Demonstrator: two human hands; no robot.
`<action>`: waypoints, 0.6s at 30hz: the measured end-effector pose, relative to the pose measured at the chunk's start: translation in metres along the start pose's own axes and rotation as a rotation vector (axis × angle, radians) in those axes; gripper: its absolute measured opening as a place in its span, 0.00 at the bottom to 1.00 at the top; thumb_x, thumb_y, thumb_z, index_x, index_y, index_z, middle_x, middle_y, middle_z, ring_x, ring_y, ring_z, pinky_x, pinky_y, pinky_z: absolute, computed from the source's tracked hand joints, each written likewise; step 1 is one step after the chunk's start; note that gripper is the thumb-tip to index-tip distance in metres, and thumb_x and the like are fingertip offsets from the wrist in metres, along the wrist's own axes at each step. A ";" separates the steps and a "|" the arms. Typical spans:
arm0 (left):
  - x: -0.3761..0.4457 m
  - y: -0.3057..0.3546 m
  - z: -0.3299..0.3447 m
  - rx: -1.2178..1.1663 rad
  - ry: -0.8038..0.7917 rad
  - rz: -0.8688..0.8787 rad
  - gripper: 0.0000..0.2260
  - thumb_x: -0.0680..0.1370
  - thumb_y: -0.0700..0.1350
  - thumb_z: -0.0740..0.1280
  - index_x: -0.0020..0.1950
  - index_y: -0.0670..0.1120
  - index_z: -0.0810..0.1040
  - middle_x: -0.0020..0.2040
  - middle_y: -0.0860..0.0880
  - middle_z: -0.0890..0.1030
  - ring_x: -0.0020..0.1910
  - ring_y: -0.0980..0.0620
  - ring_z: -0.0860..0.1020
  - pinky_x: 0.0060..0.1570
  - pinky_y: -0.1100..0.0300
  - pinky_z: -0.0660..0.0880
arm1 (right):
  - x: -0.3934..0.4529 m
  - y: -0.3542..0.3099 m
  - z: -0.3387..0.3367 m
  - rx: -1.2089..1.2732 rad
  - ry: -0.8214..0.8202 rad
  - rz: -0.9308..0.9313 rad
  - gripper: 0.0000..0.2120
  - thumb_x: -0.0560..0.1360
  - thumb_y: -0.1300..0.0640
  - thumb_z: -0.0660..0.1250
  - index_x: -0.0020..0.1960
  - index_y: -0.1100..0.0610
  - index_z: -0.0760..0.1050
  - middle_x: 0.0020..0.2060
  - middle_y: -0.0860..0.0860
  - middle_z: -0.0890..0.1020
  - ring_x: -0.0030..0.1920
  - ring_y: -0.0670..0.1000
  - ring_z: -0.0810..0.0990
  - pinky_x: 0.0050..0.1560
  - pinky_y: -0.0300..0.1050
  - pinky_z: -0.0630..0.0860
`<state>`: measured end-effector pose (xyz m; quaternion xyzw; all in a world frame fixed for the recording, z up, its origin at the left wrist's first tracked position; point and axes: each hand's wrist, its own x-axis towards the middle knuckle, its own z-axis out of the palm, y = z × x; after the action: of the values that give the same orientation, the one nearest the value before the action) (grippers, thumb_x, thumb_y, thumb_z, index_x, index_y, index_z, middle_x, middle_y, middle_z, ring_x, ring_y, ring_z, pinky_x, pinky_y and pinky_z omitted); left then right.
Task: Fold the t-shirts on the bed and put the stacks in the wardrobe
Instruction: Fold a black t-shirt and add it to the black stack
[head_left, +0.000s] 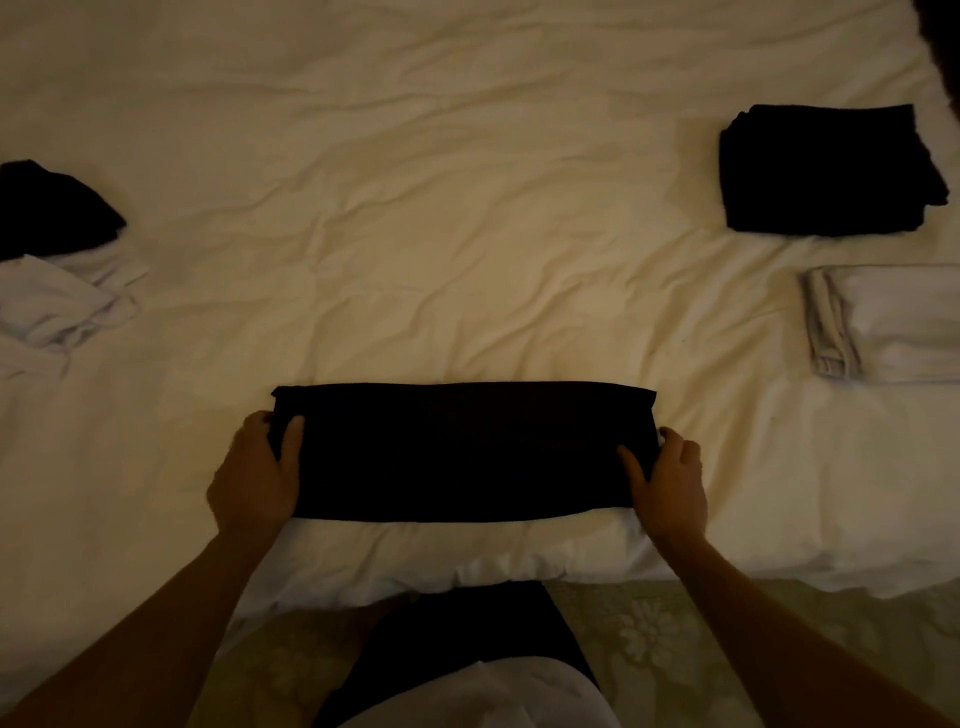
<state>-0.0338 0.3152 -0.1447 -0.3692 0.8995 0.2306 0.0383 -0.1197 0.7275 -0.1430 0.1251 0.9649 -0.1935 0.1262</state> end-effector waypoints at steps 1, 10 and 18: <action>-0.003 0.002 0.003 0.048 0.089 0.039 0.29 0.82 0.62 0.52 0.69 0.40 0.69 0.60 0.35 0.75 0.58 0.32 0.74 0.50 0.41 0.71 | -0.002 -0.003 0.002 -0.032 0.092 -0.049 0.30 0.78 0.43 0.64 0.69 0.66 0.68 0.61 0.65 0.73 0.59 0.66 0.74 0.53 0.60 0.74; -0.051 0.117 0.095 0.257 -0.080 0.689 0.26 0.82 0.55 0.55 0.77 0.46 0.64 0.78 0.42 0.63 0.77 0.40 0.61 0.71 0.43 0.63 | -0.025 -0.112 0.074 -0.205 -0.013 -0.701 0.25 0.77 0.53 0.57 0.71 0.62 0.70 0.69 0.63 0.71 0.68 0.63 0.72 0.64 0.59 0.74; -0.007 0.041 0.065 0.328 -0.008 0.277 0.29 0.82 0.62 0.47 0.79 0.49 0.61 0.79 0.43 0.61 0.78 0.39 0.56 0.74 0.41 0.54 | 0.023 -0.040 0.050 -0.344 0.062 -0.408 0.33 0.80 0.38 0.48 0.75 0.60 0.65 0.72 0.63 0.67 0.71 0.64 0.66 0.71 0.61 0.63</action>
<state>-0.0631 0.3738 -0.1850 -0.2299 0.9670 0.0857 0.0692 -0.1437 0.6760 -0.1803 -0.0891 0.9923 -0.0443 0.0743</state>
